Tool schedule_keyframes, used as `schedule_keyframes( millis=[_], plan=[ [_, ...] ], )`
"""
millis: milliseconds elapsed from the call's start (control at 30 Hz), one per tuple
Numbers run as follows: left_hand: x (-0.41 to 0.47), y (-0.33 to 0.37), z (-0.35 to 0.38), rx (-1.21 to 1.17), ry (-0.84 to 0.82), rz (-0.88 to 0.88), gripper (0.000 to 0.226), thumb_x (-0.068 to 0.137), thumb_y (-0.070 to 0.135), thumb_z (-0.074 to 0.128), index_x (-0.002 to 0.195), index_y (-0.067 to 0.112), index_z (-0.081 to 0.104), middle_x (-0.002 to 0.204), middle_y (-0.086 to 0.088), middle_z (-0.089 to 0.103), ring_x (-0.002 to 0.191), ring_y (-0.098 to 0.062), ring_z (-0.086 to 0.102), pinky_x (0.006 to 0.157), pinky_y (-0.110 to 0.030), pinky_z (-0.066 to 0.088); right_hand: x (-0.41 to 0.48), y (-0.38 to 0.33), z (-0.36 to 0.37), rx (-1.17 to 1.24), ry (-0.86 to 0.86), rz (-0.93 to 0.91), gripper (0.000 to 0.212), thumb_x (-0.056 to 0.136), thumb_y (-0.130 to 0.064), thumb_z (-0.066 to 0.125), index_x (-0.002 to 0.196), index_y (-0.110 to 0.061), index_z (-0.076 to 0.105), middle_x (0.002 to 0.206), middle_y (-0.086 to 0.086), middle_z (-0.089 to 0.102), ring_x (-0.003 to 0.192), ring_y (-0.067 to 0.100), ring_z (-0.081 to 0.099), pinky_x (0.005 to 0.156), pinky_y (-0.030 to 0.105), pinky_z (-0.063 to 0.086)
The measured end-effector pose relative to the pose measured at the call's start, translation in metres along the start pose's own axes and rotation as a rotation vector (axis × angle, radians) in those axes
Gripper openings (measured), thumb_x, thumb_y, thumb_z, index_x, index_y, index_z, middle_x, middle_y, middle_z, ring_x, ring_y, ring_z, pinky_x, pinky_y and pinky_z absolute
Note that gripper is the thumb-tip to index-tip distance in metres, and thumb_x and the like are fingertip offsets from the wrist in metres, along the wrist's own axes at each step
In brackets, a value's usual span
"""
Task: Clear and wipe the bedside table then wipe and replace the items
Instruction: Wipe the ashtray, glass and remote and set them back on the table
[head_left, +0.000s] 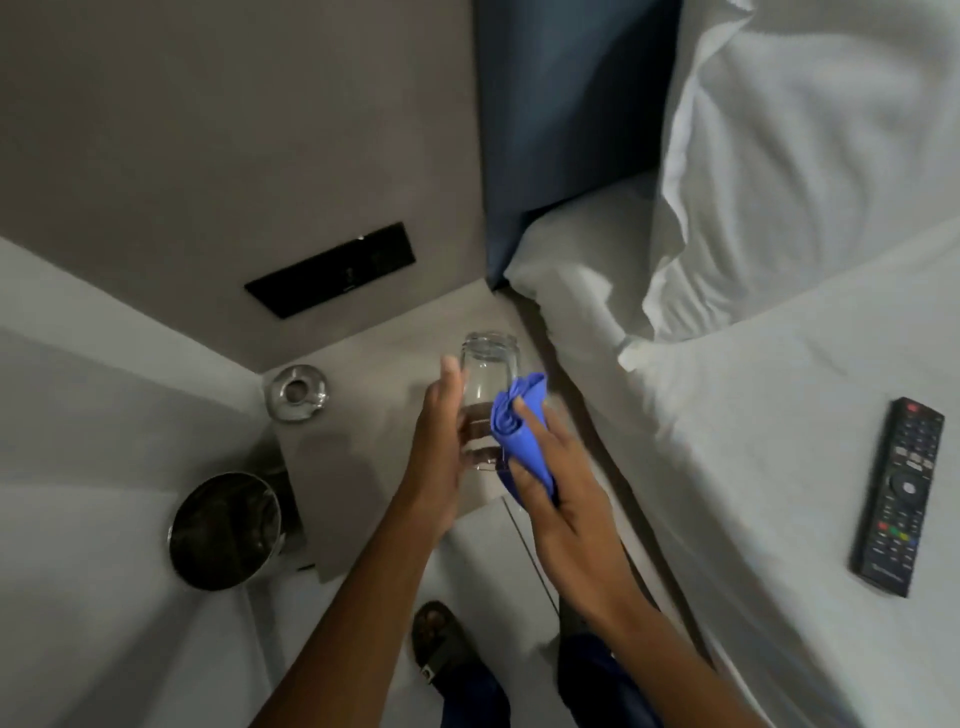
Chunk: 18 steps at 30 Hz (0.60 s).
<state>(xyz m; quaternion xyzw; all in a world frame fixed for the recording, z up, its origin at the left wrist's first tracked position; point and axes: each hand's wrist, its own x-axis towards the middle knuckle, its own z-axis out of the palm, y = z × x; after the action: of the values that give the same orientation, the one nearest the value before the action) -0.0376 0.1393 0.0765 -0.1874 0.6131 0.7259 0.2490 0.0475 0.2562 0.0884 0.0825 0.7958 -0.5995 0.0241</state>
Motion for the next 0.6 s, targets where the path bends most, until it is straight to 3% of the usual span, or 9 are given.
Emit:
schedule_keyframes(
  millis=[100,200,267,367,500,600],
  plan=[
    [-0.016,-0.008,-0.029,0.042,0.065,0.017,0.066,0.062,0.067,0.071,0.114,0.027,0.061,0.094,0.003,0.076,0.084,-0.013,0.073,0.057,-0.028,0.055,-0.009,-0.006,0.027,0.049,0.009,0.049,0.047,0.098,-0.027,0.046,0.143,-0.042,0.042,0.151,-0.007,0.041,0.133,-0.007,0.038,0.103,0.011,0.034],
    [-0.027,-0.021,-0.054,-0.013,0.026,-0.036,0.049,0.066,0.059,0.077,0.103,0.028,0.07,0.093,0.005,0.075,0.088,-0.014,0.071,0.069,-0.035,0.056,0.009,-0.013,0.043,0.151,0.039,0.166,0.041,0.101,-0.019,0.044,0.137,-0.039,0.048,0.133,-0.002,0.056,0.112,0.001,0.057,0.09,0.019,0.048],
    [-0.034,-0.025,-0.073,-0.032,-0.019,-0.06,0.037,0.072,0.055,0.076,0.098,0.029,0.073,0.088,0.011,0.072,0.09,-0.01,0.066,0.073,-0.034,0.055,0.027,-0.021,0.056,0.182,0.05,0.223,0.038,0.101,-0.024,0.043,0.138,-0.029,0.049,0.125,0.0,0.061,0.106,0.006,0.061,0.095,0.029,0.051],
    [-0.037,-0.025,-0.093,-0.082,-0.02,-0.058,0.045,0.073,0.052,0.077,0.109,0.026,0.072,0.097,0.007,0.071,0.097,-0.012,0.065,0.073,-0.03,0.056,0.039,-0.03,0.075,0.167,0.029,0.19,0.037,0.101,-0.023,0.043,0.138,-0.025,0.051,0.127,0.004,0.062,0.116,0.017,0.059,0.105,0.043,0.045],
    [-0.039,-0.022,-0.111,-0.213,0.045,-0.057,0.037,0.096,0.044,0.052,0.127,0.025,0.057,0.104,-0.009,0.075,0.094,-0.021,0.073,0.071,-0.035,0.06,0.014,-0.033,0.103,0.078,-0.04,0.143,0.043,0.101,-0.026,0.045,0.143,-0.032,0.044,0.144,0.005,0.047,0.129,0.02,0.049,0.108,0.048,0.042],
    [-0.043,-0.018,-0.124,-0.251,0.057,-0.082,0.054,0.09,0.062,0.048,0.126,0.024,0.06,0.099,-0.002,0.078,0.089,-0.012,0.073,0.061,-0.027,0.057,-0.021,-0.03,0.117,0.028,-0.102,0.065,0.045,0.101,-0.031,0.045,0.144,-0.04,0.039,0.152,-0.004,0.039,0.133,0.008,0.044,0.108,0.04,0.043]
  ],
)
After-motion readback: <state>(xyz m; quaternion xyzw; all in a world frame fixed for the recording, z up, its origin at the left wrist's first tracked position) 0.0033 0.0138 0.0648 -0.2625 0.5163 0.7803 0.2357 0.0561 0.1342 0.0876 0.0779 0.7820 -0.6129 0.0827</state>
